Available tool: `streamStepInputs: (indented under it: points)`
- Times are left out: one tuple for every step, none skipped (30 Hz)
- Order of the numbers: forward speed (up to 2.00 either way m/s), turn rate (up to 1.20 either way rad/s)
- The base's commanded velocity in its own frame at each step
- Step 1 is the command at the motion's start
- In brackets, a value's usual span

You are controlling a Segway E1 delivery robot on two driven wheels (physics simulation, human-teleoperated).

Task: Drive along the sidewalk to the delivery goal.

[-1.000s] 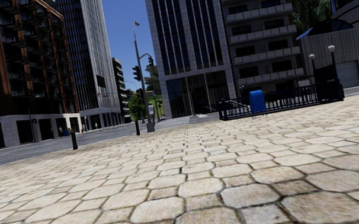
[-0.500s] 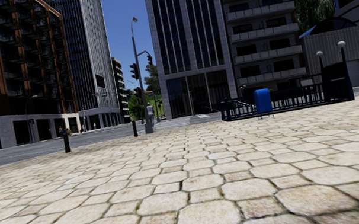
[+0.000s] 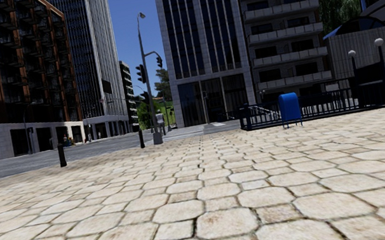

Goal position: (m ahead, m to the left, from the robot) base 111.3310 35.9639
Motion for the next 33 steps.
streamStepInputs:
  points:
    - [1.39, 0.12]
    - [1.44, 0.12]
    - [1.47, 0.12]
    - [1.57, 0.12]
    - [1.71, 0.11]
    - [1.77, 0.11]
    - [1.77, 0.11]
    - [1.78, 0.09]
    - [1.78, 0.08]
    - [1.71, 0.05]
    - [1.60, 0.00]
    - [1.53, 0.00]
    - [1.49, 0.00]
    - [1.48, 0.00]
    - [1.48, 0.00]
    - [1.48, 0.00]
    - [1.48, 0.00]
    - [1.48, 0.00]
    - [1.48, 0.00]
    - [1.48, 0.00]
    - [1.48, 0.00]
    - [1.48, 0.00]
    - [1.48, 0.00]
    - [1.48, 0.00]
    - [1.48, 0.00]
    - [1.48, 0.00]
    - [1.48, 0.04]
    - [1.48, 0.08]
    - [1.48, 0.11]
    - [1.48, 0.12]
    - [1.48, 0.12]
    - [1.48, 0.13]
    - [1.64, 0.13]
